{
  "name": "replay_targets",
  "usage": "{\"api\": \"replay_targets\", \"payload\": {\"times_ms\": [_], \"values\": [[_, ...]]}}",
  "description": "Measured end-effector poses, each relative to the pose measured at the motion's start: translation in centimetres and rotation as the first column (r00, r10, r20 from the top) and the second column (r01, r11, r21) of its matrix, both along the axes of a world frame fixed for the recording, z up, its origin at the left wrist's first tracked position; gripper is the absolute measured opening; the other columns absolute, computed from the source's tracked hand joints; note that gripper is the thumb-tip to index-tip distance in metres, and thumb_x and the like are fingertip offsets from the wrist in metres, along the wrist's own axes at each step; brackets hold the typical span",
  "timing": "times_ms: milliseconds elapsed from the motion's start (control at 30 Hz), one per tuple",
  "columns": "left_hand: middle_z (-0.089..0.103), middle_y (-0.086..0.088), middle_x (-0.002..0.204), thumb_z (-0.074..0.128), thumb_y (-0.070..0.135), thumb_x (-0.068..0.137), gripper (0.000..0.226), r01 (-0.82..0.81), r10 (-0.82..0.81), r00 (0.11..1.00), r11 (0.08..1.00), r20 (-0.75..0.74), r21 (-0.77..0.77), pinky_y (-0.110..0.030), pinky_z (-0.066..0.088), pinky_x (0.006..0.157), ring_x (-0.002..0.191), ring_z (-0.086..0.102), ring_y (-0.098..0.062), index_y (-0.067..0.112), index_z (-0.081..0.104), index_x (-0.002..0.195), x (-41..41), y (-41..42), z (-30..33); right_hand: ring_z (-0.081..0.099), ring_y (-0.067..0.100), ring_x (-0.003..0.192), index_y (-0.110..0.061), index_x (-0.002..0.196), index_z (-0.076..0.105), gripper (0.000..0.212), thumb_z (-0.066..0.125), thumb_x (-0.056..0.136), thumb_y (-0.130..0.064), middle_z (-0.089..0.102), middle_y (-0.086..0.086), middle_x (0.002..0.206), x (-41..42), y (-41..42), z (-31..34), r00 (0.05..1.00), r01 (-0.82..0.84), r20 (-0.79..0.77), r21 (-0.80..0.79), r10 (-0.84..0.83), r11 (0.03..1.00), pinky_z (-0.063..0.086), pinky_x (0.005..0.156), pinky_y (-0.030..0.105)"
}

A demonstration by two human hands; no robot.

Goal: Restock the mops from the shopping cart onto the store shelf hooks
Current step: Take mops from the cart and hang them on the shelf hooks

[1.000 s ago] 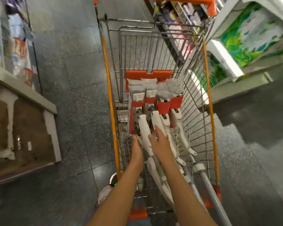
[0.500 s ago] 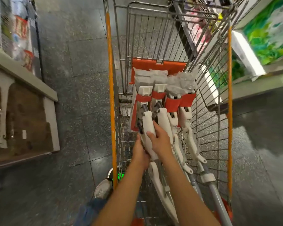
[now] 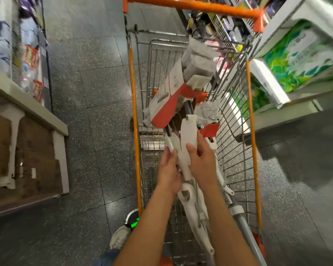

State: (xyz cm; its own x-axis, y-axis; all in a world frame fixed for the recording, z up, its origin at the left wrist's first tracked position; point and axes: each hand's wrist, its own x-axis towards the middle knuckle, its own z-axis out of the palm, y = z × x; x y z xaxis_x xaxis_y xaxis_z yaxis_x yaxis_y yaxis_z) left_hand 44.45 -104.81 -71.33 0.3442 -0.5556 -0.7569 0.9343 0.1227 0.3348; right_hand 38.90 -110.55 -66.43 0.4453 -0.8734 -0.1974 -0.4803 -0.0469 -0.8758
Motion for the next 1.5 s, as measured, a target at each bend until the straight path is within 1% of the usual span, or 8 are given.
{"api": "replay_targets", "payload": {"times_ms": [133,467,600,733,967,1100,1367,1500], "values": [[0.071,-0.008,0.124,0.05,0.019,0.105,0.035,0.075,-0.072,0.996,0.996,0.056,-0.057,-0.034,0.061,0.071,0.098,0.071,-0.019,0.031,0.053,0.138,0.3,-0.3,3.5,0.067,0.014,0.108,-0.028,0.15,0.044,0.054,0.055,0.097,-0.033,0.067,0.0,0.127,-0.4,-0.1,3.0,0.998,0.052,0.038,-0.06,-0.05,0.997,0.06,0.086,0.044],[0.07,-0.016,0.123,0.059,0.024,0.1,0.033,0.221,-0.197,0.965,0.966,0.173,-0.133,-0.045,0.06,0.083,0.11,0.069,-0.034,0.013,0.062,0.131,0.3,1.7,12.7,0.069,0.018,0.094,-0.026,0.146,0.047,0.048,0.051,0.099,-0.033,0.069,0.001,0.111,-2.0,2.2,12.8,0.98,0.152,0.154,-0.146,-0.13,0.977,0.061,0.078,0.05],[0.074,-0.013,0.114,0.06,0.024,0.1,0.026,0.299,-0.249,0.93,0.941,0.269,-0.161,-0.044,0.059,0.082,0.104,0.072,-0.031,0.011,0.066,0.121,-0.1,3.7,17.8,0.071,0.022,0.09,-0.055,0.124,0.055,0.038,0.052,0.099,-0.026,0.071,0.002,0.102,-3.2,4.6,18.0,0.957,0.213,0.232,-0.16,-0.173,0.964,0.06,0.078,0.053],[0.076,-0.009,0.109,0.061,0.019,0.099,0.023,0.356,-0.269,0.895,0.912,0.356,-0.206,-0.035,0.061,0.071,0.097,0.074,-0.024,0.014,0.064,0.12,-1.0,6.3,22.6,0.07,0.016,0.094,-0.024,0.142,0.051,0.038,0.051,0.104,-0.023,0.07,0.003,0.109,-4.9,7.8,22.1,0.929,0.291,0.289,-0.192,-0.229,0.937,0.061,0.079,0.043],[0.069,-0.016,0.12,0.065,0.02,0.096,0.031,0.425,-0.282,0.832,0.878,0.478,-0.222,-0.036,0.061,0.072,0.105,0.069,-0.028,0.009,0.06,0.125,-3.7,10.7,28.7,0.07,0.011,0.085,-0.034,0.13,0.055,0.032,0.048,0.105,-0.015,0.072,0.0,0.102,-8.3,13.9,28.0,0.859,0.416,0.418,-0.236,-0.295,0.878,0.058,0.07,0.029],[0.07,-0.015,0.12,0.069,0.023,0.093,0.036,0.496,-0.317,0.79,0.833,0.525,-0.244,-0.046,0.058,0.085,0.103,0.068,-0.027,0.015,0.058,0.127,-6.0,13.5,31.6,0.068,0.01,0.094,-0.025,0.146,0.047,0.042,0.046,0.105,-0.031,0.068,0.0,0.115,-11.0,17.0,30.1,0.848,0.484,0.387,-0.286,-0.362,0.827,0.058,0.074,0.031],[0.075,-0.012,0.108,0.071,0.016,0.092,0.037,0.601,-0.315,0.718,0.731,0.621,-0.323,-0.036,0.062,0.072,0.092,0.075,-0.026,0.015,0.058,0.126,-11.4,17.7,35.9,0.069,0.012,0.091,-0.019,0.135,0.057,0.032,0.051,0.104,-0.018,0.07,-0.005,0.103,-17.3,23.3,34.3,0.75,0.638,0.479,-0.34,-0.456,0.691,0.06,0.075,0.039],[0.073,-0.018,0.11,0.07,0.015,0.093,0.035,0.67,-0.347,0.672,0.661,0.654,-0.338,-0.026,0.056,0.058,0.084,0.071,-0.025,0.011,0.059,0.125,-15.2,20.6,37.7,0.068,0.011,0.088,-0.038,0.116,0.062,0.027,0.051,0.104,-0.016,0.071,-0.009,0.094,-21.2,27.9,36.2,0.703,0.702,0.511,-0.388,-0.495,0.597,0.059,0.077,0.046]]}}
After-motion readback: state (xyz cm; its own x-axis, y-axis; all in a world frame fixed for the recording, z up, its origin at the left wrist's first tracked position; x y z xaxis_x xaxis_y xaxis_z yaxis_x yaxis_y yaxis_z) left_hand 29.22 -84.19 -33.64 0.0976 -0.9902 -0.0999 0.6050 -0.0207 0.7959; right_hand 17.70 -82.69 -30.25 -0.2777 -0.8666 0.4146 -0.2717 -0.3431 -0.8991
